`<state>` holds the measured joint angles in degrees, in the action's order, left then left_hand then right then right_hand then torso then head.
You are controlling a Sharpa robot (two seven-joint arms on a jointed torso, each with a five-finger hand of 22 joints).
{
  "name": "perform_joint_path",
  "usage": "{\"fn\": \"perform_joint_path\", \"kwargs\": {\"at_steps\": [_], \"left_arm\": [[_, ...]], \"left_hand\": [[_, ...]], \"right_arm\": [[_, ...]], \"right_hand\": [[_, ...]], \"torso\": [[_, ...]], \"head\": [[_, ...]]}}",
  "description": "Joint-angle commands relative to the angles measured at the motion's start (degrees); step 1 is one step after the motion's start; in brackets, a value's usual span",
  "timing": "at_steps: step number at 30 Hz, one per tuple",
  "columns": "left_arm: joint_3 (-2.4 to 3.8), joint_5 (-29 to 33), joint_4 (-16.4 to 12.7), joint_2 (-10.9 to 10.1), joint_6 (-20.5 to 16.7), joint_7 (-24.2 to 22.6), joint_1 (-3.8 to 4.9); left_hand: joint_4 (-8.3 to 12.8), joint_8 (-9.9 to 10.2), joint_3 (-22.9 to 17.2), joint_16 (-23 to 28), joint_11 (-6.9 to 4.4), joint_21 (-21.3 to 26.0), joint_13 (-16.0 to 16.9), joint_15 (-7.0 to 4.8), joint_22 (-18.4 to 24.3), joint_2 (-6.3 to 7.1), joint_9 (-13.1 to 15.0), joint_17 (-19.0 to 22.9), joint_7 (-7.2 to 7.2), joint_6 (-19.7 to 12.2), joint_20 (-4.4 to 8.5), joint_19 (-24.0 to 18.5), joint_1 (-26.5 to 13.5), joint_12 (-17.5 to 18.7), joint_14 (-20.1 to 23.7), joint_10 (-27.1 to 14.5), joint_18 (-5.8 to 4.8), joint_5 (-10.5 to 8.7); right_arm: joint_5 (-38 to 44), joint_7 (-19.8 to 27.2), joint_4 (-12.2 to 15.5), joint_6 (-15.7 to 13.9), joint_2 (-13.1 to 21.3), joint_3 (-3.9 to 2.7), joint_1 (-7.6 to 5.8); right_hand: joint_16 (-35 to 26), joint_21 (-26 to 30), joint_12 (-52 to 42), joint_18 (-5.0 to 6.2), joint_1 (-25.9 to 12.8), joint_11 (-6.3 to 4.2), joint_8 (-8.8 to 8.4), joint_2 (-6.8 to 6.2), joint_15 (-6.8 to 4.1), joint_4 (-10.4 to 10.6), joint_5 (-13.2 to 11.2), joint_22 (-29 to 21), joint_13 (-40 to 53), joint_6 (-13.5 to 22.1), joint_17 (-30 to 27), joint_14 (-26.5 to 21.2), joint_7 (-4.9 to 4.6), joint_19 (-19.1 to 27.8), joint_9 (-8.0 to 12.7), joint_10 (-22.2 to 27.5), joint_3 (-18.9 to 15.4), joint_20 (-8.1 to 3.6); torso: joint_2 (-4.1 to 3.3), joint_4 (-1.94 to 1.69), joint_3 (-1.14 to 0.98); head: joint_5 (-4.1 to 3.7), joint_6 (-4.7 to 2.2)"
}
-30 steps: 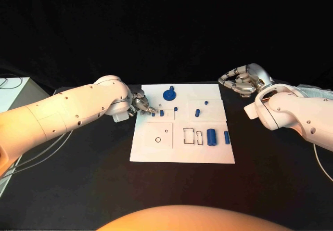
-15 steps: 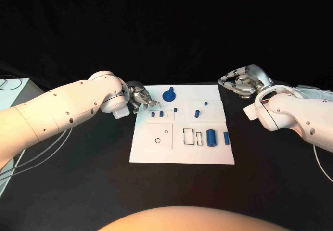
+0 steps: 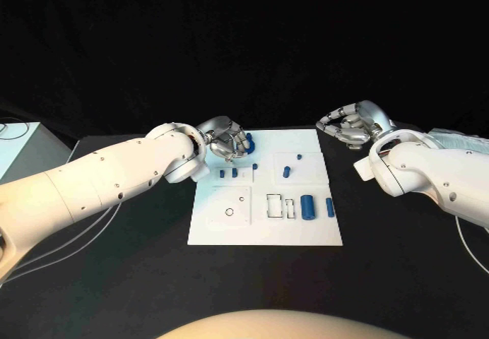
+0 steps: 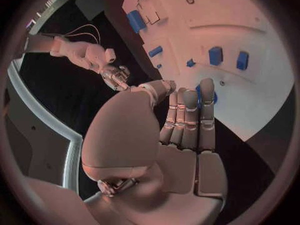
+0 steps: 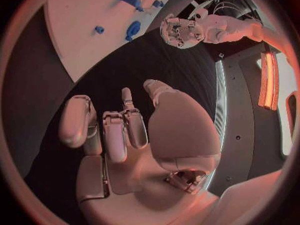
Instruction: Assemble the parts on the task board
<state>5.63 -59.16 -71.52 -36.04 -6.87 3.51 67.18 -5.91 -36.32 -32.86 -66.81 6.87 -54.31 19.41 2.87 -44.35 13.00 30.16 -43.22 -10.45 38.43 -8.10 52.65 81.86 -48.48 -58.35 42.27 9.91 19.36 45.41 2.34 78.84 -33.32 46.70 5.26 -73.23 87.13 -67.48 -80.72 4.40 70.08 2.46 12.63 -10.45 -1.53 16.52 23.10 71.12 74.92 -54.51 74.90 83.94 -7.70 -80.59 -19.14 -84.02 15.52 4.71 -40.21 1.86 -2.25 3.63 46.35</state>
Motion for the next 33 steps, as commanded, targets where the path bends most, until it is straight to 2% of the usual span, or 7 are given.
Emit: {"fn": "perform_joint_path", "kwargs": {"at_steps": [1,5,9,15,22,33], "left_arm": [[-0.33,-11.49,0.82,1.15,-5.39,-8.18,-0.43],[-1.18,-16.6,2.39,3.07,-5.74,-8.37,-0.76],[-1.86,-20.47,4.13,5.16,-5.41,-7.84,-0.89],[-2.45,-23.83,6.73,7.7,-4.63,-7.14,-0.94],[-2.77,-26.19,8.42,9.36,-1.56,-4.9,-0.95],[-2.84,-27.41,9.08,9.94,0.17,-1.61,-0.96]], "left_hand": [[-0.01,0.99,0.72,-0.51,-0.03,0.06,-0.98,0.01,0.01,0.55,-1.11,0.18,0.03,-0.05,-0.13,-0.49,-0.71,1.07,0.27,-0.47,0.61,-0.26],[0.34,2.66,1.1,-2.15,0.1,0.01,-2.39,0.12,0.01,1.01,-2.89,-0.63,0.06,0.46,-0.29,-0.32,-0.81,2.45,-0.64,-0.5,0.65,-0.22],[0.53,4.23,1.47,-4.94,0.13,-0.46,-3.84,0.19,-0.14,1.41,-4.62,-2.77,0.27,1.74,-0.35,0.4,-1.12,3.82,-3.06,-0.12,0.68,-0.2],[0.93,5.7,1.51,-7.68,0.23,-1.23,-5.21,0.22,-0.42,1.76,-6.05,-4.98,0.26,2.72,-0.38,1.44,-1.01,5.27,-5.74,0.19,0.7,-0.01],[0.96,6.98,1.69,-8.82,0.54,-1.69,-6.39,0.47,-0.62,2.34,-7.1,-5.05,0.18,3.49,-0.55,1.8,-1.56,6.87,-6.44,-0.22,0.65,-0.08],[0.67,7.83,2.29,-9.49,0.73,-1.75,-7.05,0.68,-0.6,2.63,-7.7,-5.0,-0.05,3.77,-0.78,1.93,-2.19,7.78,-6.8,-0.54,0.66,-0.22]], "right_arm": [[-0.29,1.06,-0.03,-0.41,-0.1,-0.02,0.02],[-0.51,1.41,-0.04,-0.88,-0.13,-0.02,0.02],[-0.7,1.76,-0.02,-1.21,-0.25,-0.02,0.02],[-0.89,2.02,0.06,-1.35,-0.42,-0.02,0.01],[-0.95,2.03,0.17,-1.33,-0.4,-0.02,-0.01],[-0.97,2.04,0.27,-1.21,-0.38,-0.03,-0.02]], "right_hand": [[-0.79,1.49,1.84,1.13,0.17,0.38,0.32,0.44,0.35,0.04,0.28,-1.14,8.21,0.52,10.36,4.12,-0.01,0.71,-0.11,-0.98,-0.15,0.01],[-2.45,5.01,5.05,1.78,0.42,0.43,0.46,0.38,0.4,0.04,0.34,-3.81,6.17,0.93,8.45,3.23,-0.08,2.17,-0.16,0.52,-0.03,0.06],[-3.12,6.51,6.67,2.03,0.56,0.47,0.52,0.4,0.44,0.04,0.39,-4.91,5.11,1.18,7.7,2.86,-0.13,2.74,-0.17,1.29,0.07,0.1],[-3.36,7.03,7.2,2.11,0.63,0.49,0.55,0.47,0.46,0.05,0.43,-5.28,4.77,1.28,7.44,2.72,-0.15,2.93,-0.18,1.54,0.16,0.12],[-3.36,7.03,7.2,2.11,0.63,0.49,0.55,0.47,0.46,0.05,0.43,-5.28,4.77,1.28,7.44,2.72,-0.15,2.93,-0.18,1.54,0.16,0.12],[-3.33,6.99,7.18,2.08,0.67,0.5,0.58,0.51,0.46,0.05,0.47,-5.22,4.76,1.32,7.5,2.74,-0.16,2.88,-0.2,1.52,0.21,0.13]], "torso": [[-0.08,0.1,0.07],[-0.07,-0.02,0.02],[-0.14,0.05,0.06],[-0.24,0.17,0.04],[-0.3,0.25,0.1],[-0.25,0.17,0.1]], "head": [[-0.35,-0.56],[-0.57,-0.97],[-0.65,-1.27],[-0.67,-1.39],[-0.69,-1.21],[-0.76,-0.98]]}}
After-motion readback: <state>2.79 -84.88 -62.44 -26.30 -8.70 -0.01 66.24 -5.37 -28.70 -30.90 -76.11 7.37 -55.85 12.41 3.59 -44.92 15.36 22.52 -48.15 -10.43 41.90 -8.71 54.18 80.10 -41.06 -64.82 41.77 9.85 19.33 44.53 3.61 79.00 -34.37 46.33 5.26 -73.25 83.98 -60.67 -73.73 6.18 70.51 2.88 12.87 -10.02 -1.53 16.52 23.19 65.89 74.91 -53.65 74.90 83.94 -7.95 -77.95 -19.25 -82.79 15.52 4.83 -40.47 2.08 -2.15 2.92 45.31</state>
